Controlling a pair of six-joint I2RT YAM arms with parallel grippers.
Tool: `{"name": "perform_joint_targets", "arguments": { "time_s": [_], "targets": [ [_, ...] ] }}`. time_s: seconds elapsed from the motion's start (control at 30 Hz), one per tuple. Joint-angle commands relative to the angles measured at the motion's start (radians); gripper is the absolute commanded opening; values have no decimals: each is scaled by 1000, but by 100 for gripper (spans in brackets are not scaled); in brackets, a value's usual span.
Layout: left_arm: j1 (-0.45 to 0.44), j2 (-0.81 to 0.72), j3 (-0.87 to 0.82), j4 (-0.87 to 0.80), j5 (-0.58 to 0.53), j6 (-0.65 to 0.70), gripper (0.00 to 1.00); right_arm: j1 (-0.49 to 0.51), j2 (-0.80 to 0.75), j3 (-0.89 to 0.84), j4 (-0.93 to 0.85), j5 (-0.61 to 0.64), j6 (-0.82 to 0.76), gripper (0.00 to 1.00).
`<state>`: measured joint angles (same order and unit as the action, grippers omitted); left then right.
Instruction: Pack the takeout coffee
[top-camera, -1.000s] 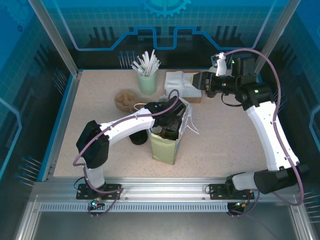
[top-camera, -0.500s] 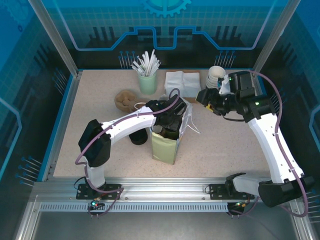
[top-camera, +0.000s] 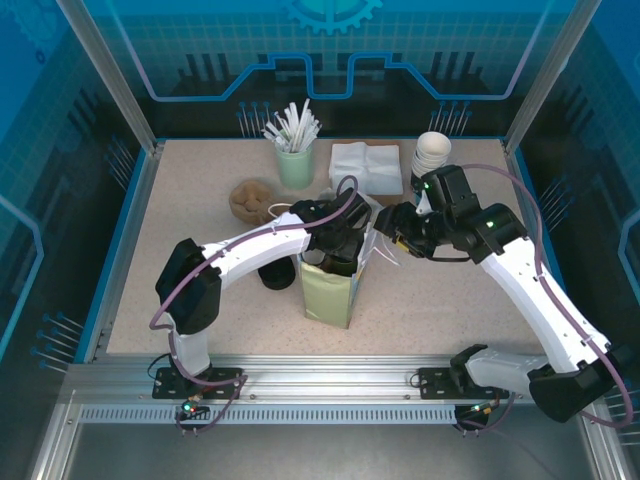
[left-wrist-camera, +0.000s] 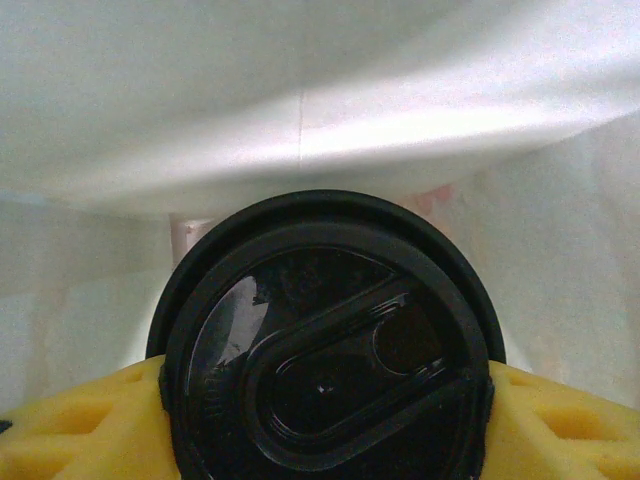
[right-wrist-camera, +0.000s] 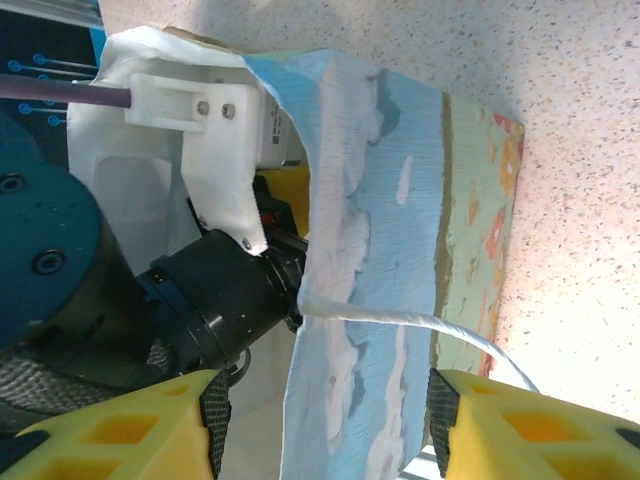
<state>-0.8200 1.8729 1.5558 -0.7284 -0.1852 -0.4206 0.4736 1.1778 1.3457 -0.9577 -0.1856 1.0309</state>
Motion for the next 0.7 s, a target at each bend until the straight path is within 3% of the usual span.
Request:
{"name": "perform_joint_targets", "arguments": {
  "time_s": [0.0,0.33,0.4,0.67],
  "targets": [
    [2,109,-82,-94,119,-27,65,30,-19,-19,-9,55,40,57],
    [11,83,-20,-135,104,-19,68,95,39,-14,18,94,52,57],
    [14,73,3,-151,98,-17,70,103,47,-11,-2,119,61,53],
    [25,46,87,-200,53,-30,91,129,73,28,-46,184,44,47]
  ]
}}
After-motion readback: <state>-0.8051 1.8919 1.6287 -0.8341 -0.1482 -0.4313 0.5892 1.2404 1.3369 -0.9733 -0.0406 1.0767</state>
